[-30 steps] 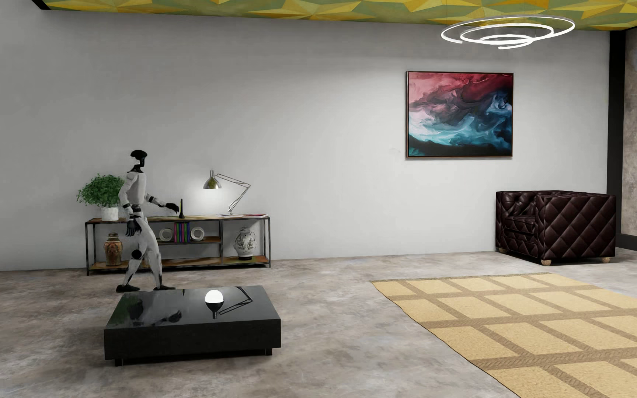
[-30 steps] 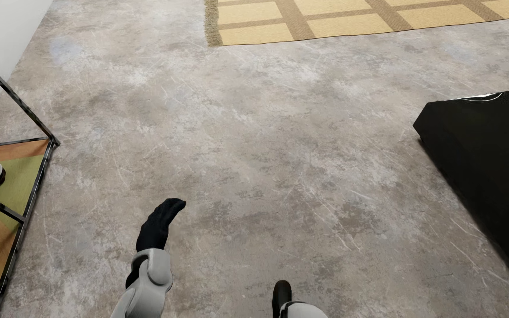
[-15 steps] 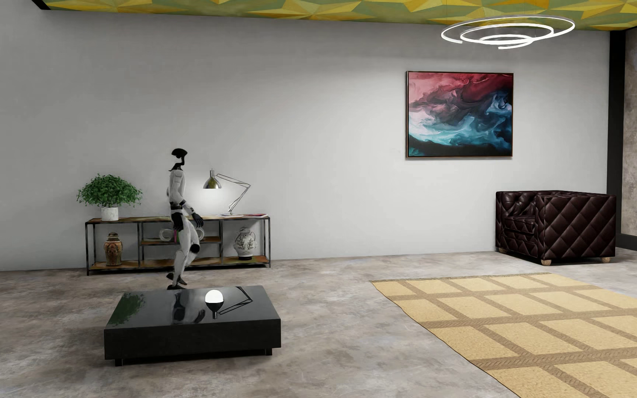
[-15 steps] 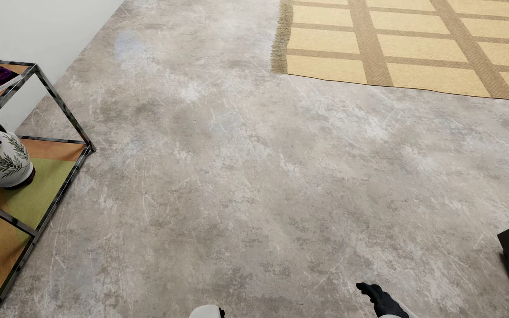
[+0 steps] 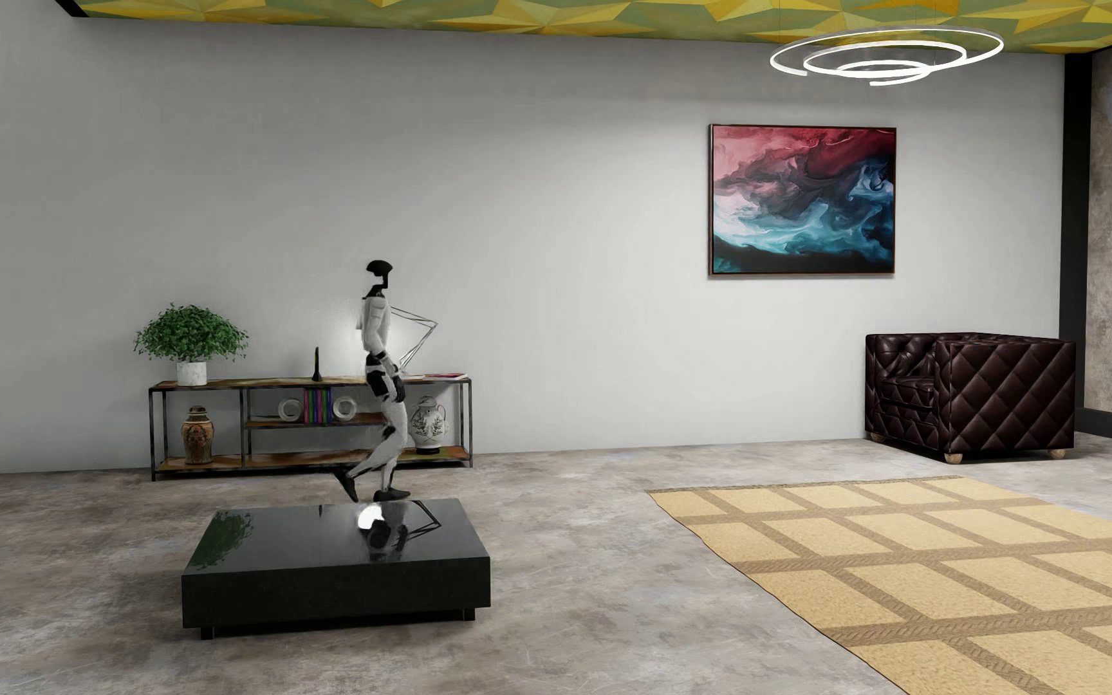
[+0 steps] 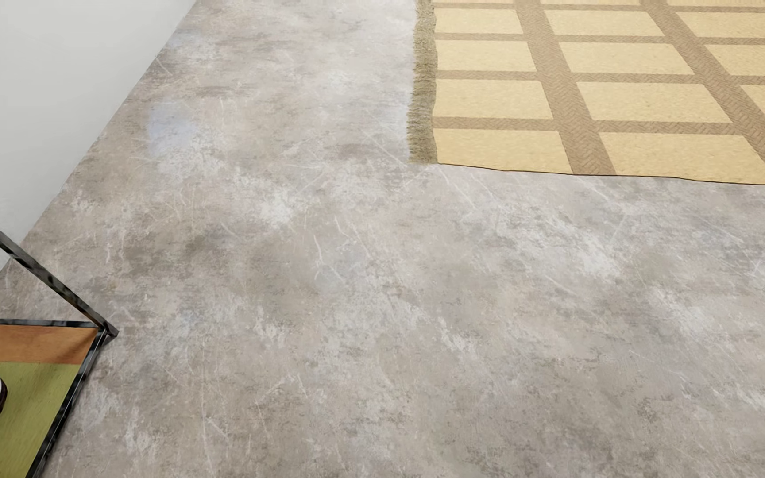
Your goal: Move towards the leather armchair
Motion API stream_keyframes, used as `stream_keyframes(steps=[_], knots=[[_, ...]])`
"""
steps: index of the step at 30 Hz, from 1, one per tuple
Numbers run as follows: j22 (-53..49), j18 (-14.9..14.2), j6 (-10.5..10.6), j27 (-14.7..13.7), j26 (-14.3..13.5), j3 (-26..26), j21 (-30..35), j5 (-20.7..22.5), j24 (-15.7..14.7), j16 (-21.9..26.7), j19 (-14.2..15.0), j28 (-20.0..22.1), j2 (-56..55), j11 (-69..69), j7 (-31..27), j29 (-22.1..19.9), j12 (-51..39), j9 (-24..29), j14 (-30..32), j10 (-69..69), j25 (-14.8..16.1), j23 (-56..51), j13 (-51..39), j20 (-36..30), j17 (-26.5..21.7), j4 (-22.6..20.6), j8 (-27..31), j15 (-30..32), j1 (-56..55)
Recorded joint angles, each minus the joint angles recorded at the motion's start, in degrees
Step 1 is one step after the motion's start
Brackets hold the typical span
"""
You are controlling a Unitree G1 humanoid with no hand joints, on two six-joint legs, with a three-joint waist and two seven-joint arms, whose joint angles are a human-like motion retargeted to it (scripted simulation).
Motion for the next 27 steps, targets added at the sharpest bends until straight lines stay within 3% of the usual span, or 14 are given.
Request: stream_keyframes(steps=[1,6,8,9,10,11,13,14,16,18,19,21,24,27], knots=[[-2.3,-0.2,-0.4,0.3,-1.2,-1.1,-1.4,1.3,-0.8,0.4,-2.2,1.4,-3.6,-0.1,-1.4,-1.1,-2.1,0.2,-1.9,0.6,0.6,0.6,2.2,1.1,1.4,-1.1,1.2,-2.1,1.7],[-16.6,-0.5,0.7,0.7,-7.3,-5.9,-8.1,14.7,-6.0,5.6,-1.1,5.9,-13.1,-31.8,-9.3,-6.6,-8.8,0.1,-9.0,2.4,2.6,2.2,11.9,-2.2,8.7,-2.7,2.4,-7.6,9.4],[-17.9,-0.9,1.3,-0.1,-6.3,-6.4,-7.1,17.6,-7.4,7.4,3.9,5.2,-13.2,-50.9,-11.2,-4.1,-11.0,-0.4,-10.4,0.6,0.9,3.2,13.0,-4.8,9.7,-3.4,-4.1,-2.9,13.1],[-17.7,-0.7,1.5,-0.6,-5.3,-6.4,-7.0,18.5,-7.6,7.6,11.9,5.2,-12.8,-57.8,-12.1,-2.2,-11.6,-0.7,-10.9,-0.2,0.4,3.0,13.3,-5.7,9.8,-3.9,-8.5,-2.3,15.1],[-17.0,-0.6,1.7,-0.8,-4.4,-6.5,-7.0,19.2,-7.6,7.4,15.3,5.1,-12.9,-59.4,-12.8,-1.9,-11.6,-0.8,-11.6,0.1,-0.4,2.5,13.4,-6.6,9.6,-4.3,-10.8,-2.8,17.0],[-16.0,-0.4,2.0,-1.0,-3.8,-6.7,-7.2,19.3,-7.6,7.0,9.8,5.2,-12.6,-57.5,-13.6,-2.3,-11.2,-0.9,-11.9,1.1,-1.0,1.9,13.3,-7.3,9.7,-4.2,-11.7,-0.5,18.6],[-12.0,-0.8,3.2,-0.7,-1.8,-7.4,-9.7,20.7,-7.2,6.6,-6.5,4.5,-8.6,-57.7,-15.7,-3.8,-9.3,-1.1,-9.2,5.0,-0.6,0.7,12.6,-9.6,11.1,-2.0,-14.6,1.3,20.8],[-8.9,-2.1,4.2,0.0,-0.8,-7.8,-11.6,21.4,-7.0,6.3,-7.5,4.2,-6.3,-57.0,-16.2,-5.5,-7.9,-1.0,-4.6,11.4,-0.2,0.7,11.8,-10.7,11.9,-0.1,-15.9,-0.5,19.6],[-0.5,-19.4,5.9,1.2,3.5,-8.3,-15.5,21.5,-5.3,6.3,-7.5,-0.1,-2.5,-53.9,-19.1,-7.0,-5.7,-0.5,8.2,32.9,0.5,1.5,9.4,-15.0,12.9,3.7,-19.4,-5.6,11.1],[4.4,-23.5,6.6,1.4,4.0,-8.6,-17.2,21.6,-1.5,9.0,-6.3,-10.7,3.4,-54.3,-16.7,-7.2,-4.5,0.0,13.7,52.6,-0.2,1.0,5.6,-22.1,12.3,11.0,-23.3,-9.5,-0.1],[4.7,-21.2,7.0,0.9,4.2,-7.9,-18.1,21.8,-1.4,9.8,-5.4,-12.7,6.0,-54.4,-16.6,-8.3,-3.3,0.2,10.4,58.2,-0.1,0.2,3.8,-21.7,11.6,15.1,-24.2,-11.1,-5.4],[2.7,-11.9,7.5,-1.6,5.4,-5.4,-19.1,22.1,-5.6,9.0,-3.6,-4.6,10.7,-54.8,-15.8,-10.0,0.5,0.5,7.9,60.3,0.2,-1.7,1.2,-12.4,9.6,19.3,-24.4,-13.6,-14.6],[0.3,-10.6,7.3,-4.7,4.5,-1.8,-17.3,21.6,-9.4,6.8,-0.3,8.6,15.6,-52.4,-16.7,-10.6,6.0,0.3,4.4,44.6,0.9,-6.9,-2.4,-0.4,5.6,17.8,-23.2,-18.2,-23.8],[2.0,-12.1,6.7,-5.4,4.9,0.0,-15.5,21.3,-7.5,5.1,3.8,4.7,21.7,-53.3,-15.7,-11.0,9.0,-0.7,11.1,6.0,2.6,-11.5,-5.1,0.0,2.6,16.0,-21.2,-21.4,-21.3]])
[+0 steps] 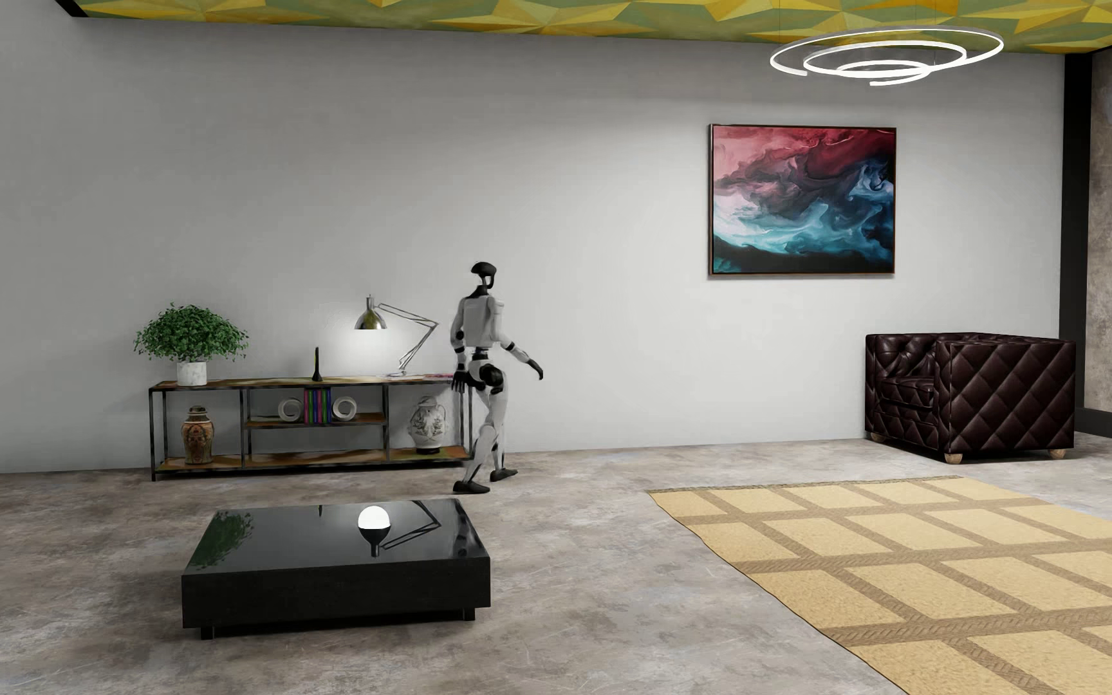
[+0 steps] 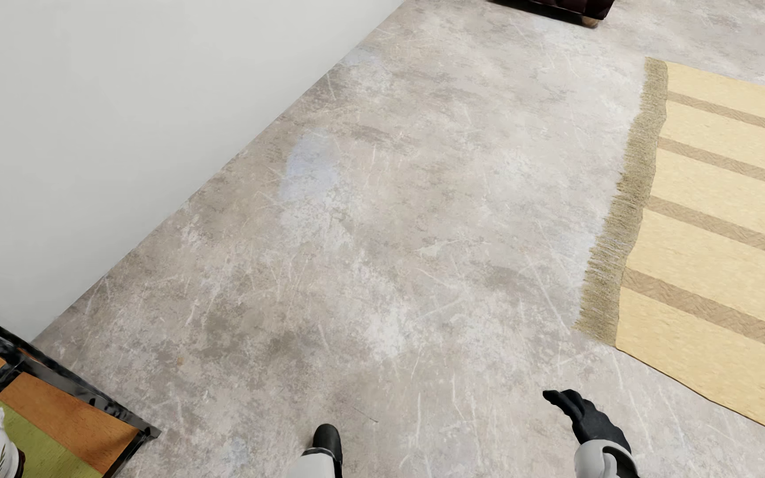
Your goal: Move towards the leather armchair
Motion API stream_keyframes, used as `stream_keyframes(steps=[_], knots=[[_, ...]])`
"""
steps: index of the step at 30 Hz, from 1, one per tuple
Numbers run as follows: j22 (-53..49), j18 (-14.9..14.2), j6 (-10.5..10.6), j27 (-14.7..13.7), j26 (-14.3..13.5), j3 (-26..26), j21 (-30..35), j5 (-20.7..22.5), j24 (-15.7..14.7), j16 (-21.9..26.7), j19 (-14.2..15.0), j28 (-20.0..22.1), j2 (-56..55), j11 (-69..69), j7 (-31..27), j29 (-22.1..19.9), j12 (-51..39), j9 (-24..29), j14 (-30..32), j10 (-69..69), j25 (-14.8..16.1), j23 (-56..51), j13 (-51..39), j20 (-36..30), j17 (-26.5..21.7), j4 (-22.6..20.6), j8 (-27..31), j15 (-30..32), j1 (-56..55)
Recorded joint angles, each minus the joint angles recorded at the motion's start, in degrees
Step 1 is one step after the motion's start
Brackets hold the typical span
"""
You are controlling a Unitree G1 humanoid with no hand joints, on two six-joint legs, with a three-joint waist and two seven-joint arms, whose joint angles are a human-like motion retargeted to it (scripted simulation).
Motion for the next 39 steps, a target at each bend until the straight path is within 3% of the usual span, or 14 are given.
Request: stream_keyframes(steps=[2,4,8,9,16,20,21,23,24,27,29,31,35,39], knots=[[1.0,-7.7,-0.6,0.7,0.6,0.2,1.3,-1.6,1.9,-1.5,2.8,-8.3,4.0,0.1,2.6,-0.1,1.0,-0.3,0.1,-11.2,1.2,-1.1,-1.8,-1.4,-1.1,-1.1,2.1,0.1,3.3],[2.9,5.2,-1.7,1.8,1.7,0.7,0.4,-6.8,4.5,-3.8,4.7,-11.7,6.1,4.5,4.3,-1.3,-0.5,-0.3,5.2,-7.6,2.2,-2.0,-0.3,-2.2,-1.1,-5.2,4.2,3.7,5.9],[2.2,7.5,-6.1,5.0,2.5,0.7,8.1,-23.9,7.9,-7.8,-4.0,-6.9,-7.7,37.9,12.0,4.1,-4.3,0.2,-5.4,-7.9,-0.3,5.3,2.4,1.2,-0.4,-11.9,12.9,28.8,17.7],[1.3,7.7,-7.3,3.9,1.0,-0.1,11.5,-25.9,8.3,-7.7,-6.1,-6.1,-13.0,44.7,13.4,8.7,-5.7,0.5,-7.5,-7.6,-1.9,7.0,2.5,0.7,-1.3,-13.6,15.7,24.1,19.9],[-10.8,7.5,-7.9,4.6,-7.1,-5.8,10.5,-11.0,4.1,-1.0,-4.6,0.7,-34.6,22.6,10.9,5.3,-18.1,0.6,-20.0,-4.0,-1.1,10.5,15.4,1.6,4.6,-17.4,17.6,10.8,30.9],[-15.4,6.9,-6.6,4.8,-8.4,-6.1,12.6,-4.7,0.5,1.1,5.4,2.9,-34.7,-7.9,8.6,9.5,-20.7,-0.6,-22.7,-7.8,-3.9,14.9,17.8,-0.4,4.6,-18.5,5.8,16.8,38.7],[-15.3,6.9,-6.3,4.8,-8.1,-6.1,12.3,-5.1,-0.2,0.8,3.1,3.1,-34.6,-5.9,8.1,9.9,-20.4,-0.8,-23.1,-7.3,-4.1,15.1,18.1,-0.7,4.5,-18.6,3.3,18.7,40.6],[-12.9,5.9,-5.2,5.1,-6.6,-6.7,10.1,-4.1,0.0,0.0,-12.9,2.7,-31.0,-5.3,5.6,9.3,-18.8,-1.2,-21.2,-4.8,-3.7,14.7,18.5,-2.7,5.2,-16.8,0.5,21.2,43.6],[-10.8,5.1,-4.3,5.6,-5.7,-6.9,8.0,-3.1,0.0,-0.5,-15.8,2.4,-28.5,-5.1,4.4,8.1,-17.5,-1.3,-18.0,-0.4,-3.2,14.5,18.3,-3.9,6.0,-14.8,-0.7,20.6,43.6],[-1.8,-10.5,-1.7,7.8,-1.8,-7.8,1.6,-0.5,3.2,0.7,-15.2,-4.5,-22.1,-1.9,-1.7,5.3,-12.9,-0.7,-0.3,30.2,-3.0,16.0,13.5,-12.7,8.3,-8.2,-4.2,13.6,31.6],[2.0,-11.5,-0.9,7.3,-3.0,-7.9,-2.1,1.1,6.8,3.4,-14.2,-14.7,-17.0,-2.6,-2.7,3.5,-11.1,-0.1,3.1,47.8,-2.7,13.6,8.7,-20.9,9.1,-3.1,-5.6,10.4,20.6],[2.8,-0.7,-0.3,3.6,-0.7,-6.0,-3.6,2.5,5.0,2.9,-12.8,-13.1,-13.1,-2.2,-3.1,0.0,-8.1,0.2,-1.8,53.9,-2.1,10.8,4.7,-17.4,8.5,0.2,-3.9,7.5,11.2],[3.2,4.1,-0.3,-2.4,1.5,-1.8,2.0,3.3,0.2,-2.9,-9.7,2.5,-7.4,0.9,-3.6,-1.1,-2.2,0.5,-7.0,36.2,-0.1,0.6,-0.7,-3.6,4.8,-2.7,2.2,2.2,-0.3],[2.4,-5.9,-1.0,-3.4,-1.7,-1.1,8.3,4.7,3.2,-2.7,-6.7,-8.9,-1.1,0.8,-2.3,-1.0,-0.2,-0.2,0.0,-8.8,3.2,-4.7,-3.1,-6.1,2.8,-5.6,8.1,-1.5,3.0]])
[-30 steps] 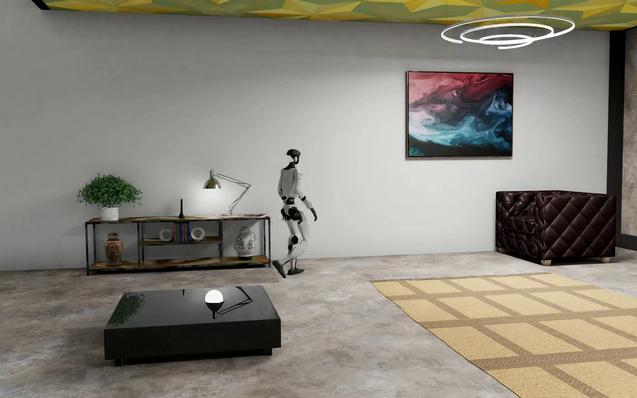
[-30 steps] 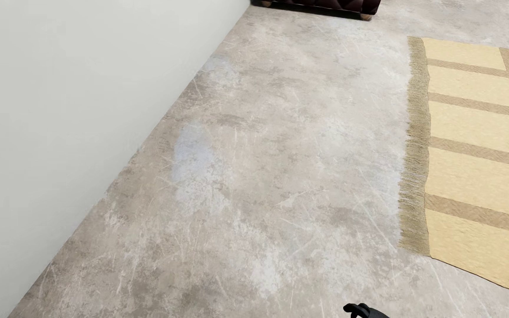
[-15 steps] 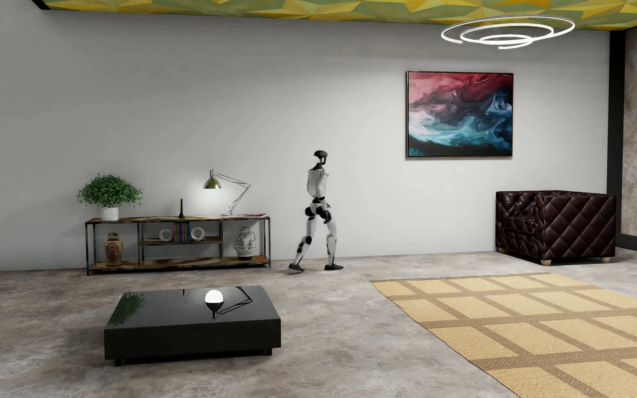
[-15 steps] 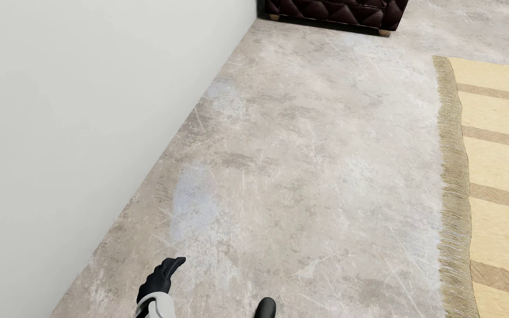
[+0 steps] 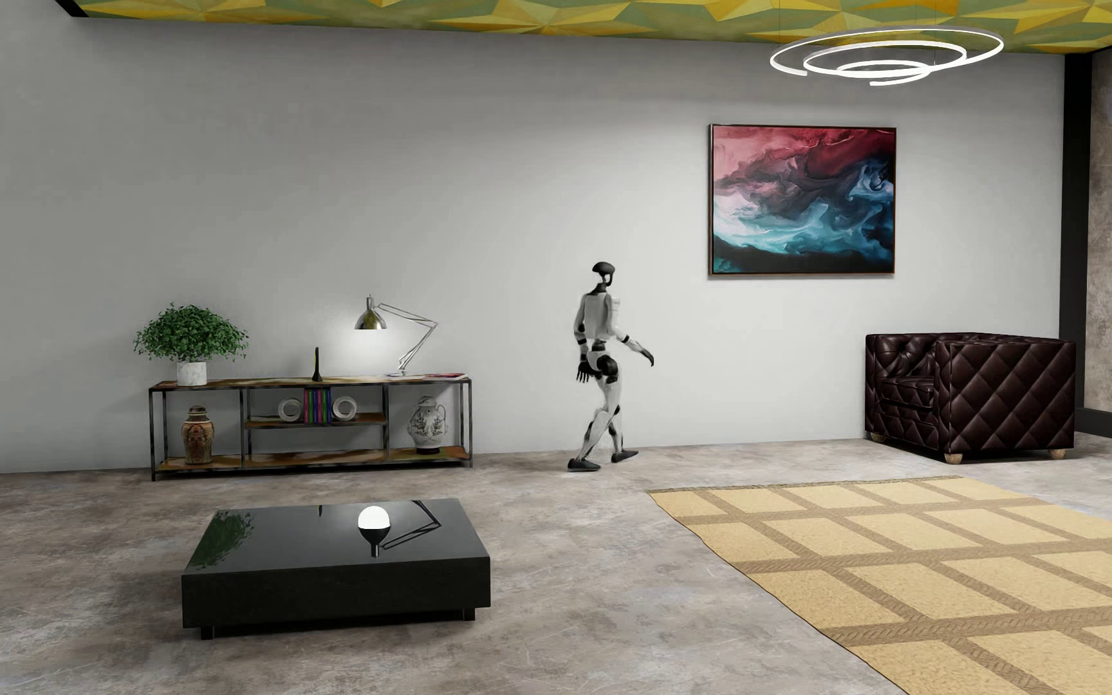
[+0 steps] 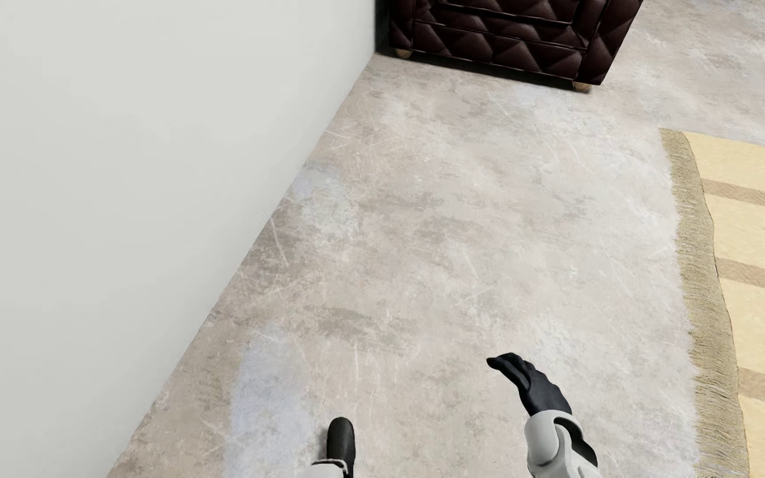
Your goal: Move towards the leather armchair
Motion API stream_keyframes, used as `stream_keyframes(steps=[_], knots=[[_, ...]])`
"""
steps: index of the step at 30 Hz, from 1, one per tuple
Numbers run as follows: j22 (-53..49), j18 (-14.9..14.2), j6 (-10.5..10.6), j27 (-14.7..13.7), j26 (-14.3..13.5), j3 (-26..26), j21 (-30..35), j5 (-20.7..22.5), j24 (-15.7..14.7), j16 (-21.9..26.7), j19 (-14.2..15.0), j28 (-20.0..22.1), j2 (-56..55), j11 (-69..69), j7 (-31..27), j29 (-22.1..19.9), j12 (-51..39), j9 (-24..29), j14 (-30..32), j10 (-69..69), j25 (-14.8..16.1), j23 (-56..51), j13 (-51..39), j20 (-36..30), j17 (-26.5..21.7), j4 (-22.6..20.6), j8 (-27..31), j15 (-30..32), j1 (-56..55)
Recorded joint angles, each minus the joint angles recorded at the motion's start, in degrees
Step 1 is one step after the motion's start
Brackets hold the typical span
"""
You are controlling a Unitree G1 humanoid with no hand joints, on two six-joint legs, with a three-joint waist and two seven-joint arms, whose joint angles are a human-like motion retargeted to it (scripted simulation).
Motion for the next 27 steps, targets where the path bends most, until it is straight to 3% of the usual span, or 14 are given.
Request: stream_keyframes(steps=[1,3,5,6,8,10,12,13,15,19,20,21,24,27], knots=[[-1.2,-3.1,-0.3,0.6,0.2,0.0,1.2,-0.5,-0.3,-0.5,0.9,-0.6,1.4,0.1,-0.4,0.0,0.1,-0.1,0.2,-2.6,0.2,0.2,-0.1,1.1,-0.1,-0.7,1.6,-0.3,0.9],[-1.7,8.3,-1.2,2.9,0.5,0.2,2.2,-3.5,1.4,-1.6,2.4,1.5,3.1,3.7,0.6,0.2,-1.3,-0.3,4.8,-0.1,0.3,2.4,1.4,1.8,-0.2,-2.9,4.9,0.9,3.2],[-0.7,10.5,-2.9,7.0,1.8,0.6,2.9,-9.2,2.4,-3.1,2.3,4.4,0.1,16.7,5.6,1.0,-3.4,-0.3,-0.8,3.0,-0.4,8.9,3.8,4.0,-0.2,-4.1,8.2,9.6,7.4],[-0.8,11.1,-3.8,9.4,2.3,0.9,5.0,-12.4,2.5,-3.7,3.4,5.2,-4.5,27.1,8.7,3.4,-4.5,-0.2,-3.7,4.2,-2.1,13.6,3.9,5.4,-0.8,-4.2,10.5,16.2,9.6],[-1.5,11.8,-5.4,9.9,0.8,1.0,11.5,-20.0,3.4,-3.2,7.1,5.7,-15.3,46.3,14.8,12.8,-7.1,0.2,-7.8,2.3,-6.9,21.1,3.4,6.5,-4.0,-5.2,13.6,28.7,16.2],[-0.9,11.8,-6.9,10.1,-1.1,-0.1,8.4,-24.4,4.8,-0.8,2.7,6.1,-23.3,54.6,18.3,13.6,-11.3,0.7,-11.8,3.3,-6.7,21.4,6.4,6.1,-5.0,-6.6,13.4,21.2,20.4],[-3.3,11.3,-7.4,10.5,-1.5,-1.9,-1.9,-23.0,4.3,0.8,0.3,7.1,-29.0,51.7,19.3,5.4,-15.4,0.7,-15.4,4.9,-2.1,17.8,11.5,8.3,-3.2,-7.1,11.6,16.0,23.4],[-5.7,10.7,-7.3,10.3,-2.4,-2.9,-6.0,-21.4,3.1,1.3,1.3,8.1,-31.1,46.5,19.4,1.9,-16.8,0.7,-17.2,5.8,-0.1,16.2,13.7,9.7,-2.1,-7.1,10.4,13.4,24.7],[-10.2,10.6,-6.8,10.4,-4.9,-4.4,-9.8,-19.0,0.6,2.9,0.2,10.0,-32.8,29.4,19.6,-1.2,-18.9,0.4,-19.6,5.6,0.5,14.8,17.1,10.4,-0.6,-7.1,5.2,11.3,27.7],[-15.3,8.3,-5.6,10.6,-6.1,-4.7,-7.8,-15.4,-1.8,5.8,1.9,10.2,-28.2,-8.1,19.4,5.2,-21.8,-0.8,-21.2,0.9,-3.5,18.9,19.8,7.0,2.3,-7.6,-19.0,23.3,35.3],[-15.8,7.7,-5.2,10.4,-6.0,-4.7,-6.8,-15.6,-2.9,5.2,-6.4,10.4,-27.8,-7.3,19.0,8.1,-21.6,-1.0,-21.6,1.6,-5.0,20.0,19.8,7.0,2.7,-7.6,-20.3,23.2,36.7],[-15.7,7.0,-4.6,9.9,-5.6,-4.7,-6.2,-15.4,-3.2,4.8,-10.3,10.7,-26.9,-5.3,18.3,10.2,-20.8,-1.0,-21.6,2.7,-6.1,20.9,19.6,6.8,3.5,-6.9,-20.5,21.4,38.2],[-10.3,4.3,-1.9,10.1,-3.1,-5.3,-7.8,-12.0,-2.9,2.2,-8.7,11.9,-21.0,-3.2,16.3,10.8,-16.3,-1.0,-12.8,16.9,-8.0,21.3,16.9,4.3,6.5,0.0,-21.3,16.9,36.5],[-4.7,-5.0,0.3,8.0,0.7,-5.7,-9.8,-8.1,3.0,3.7,-6.3,0.1,-15.5,-3.5,12.1,6.2,-12.6,-0.3,-0.2,45.6,-7.3,16.8,11.5,-6.4,8.7,9.3,-22.0,13.2,23.6]])
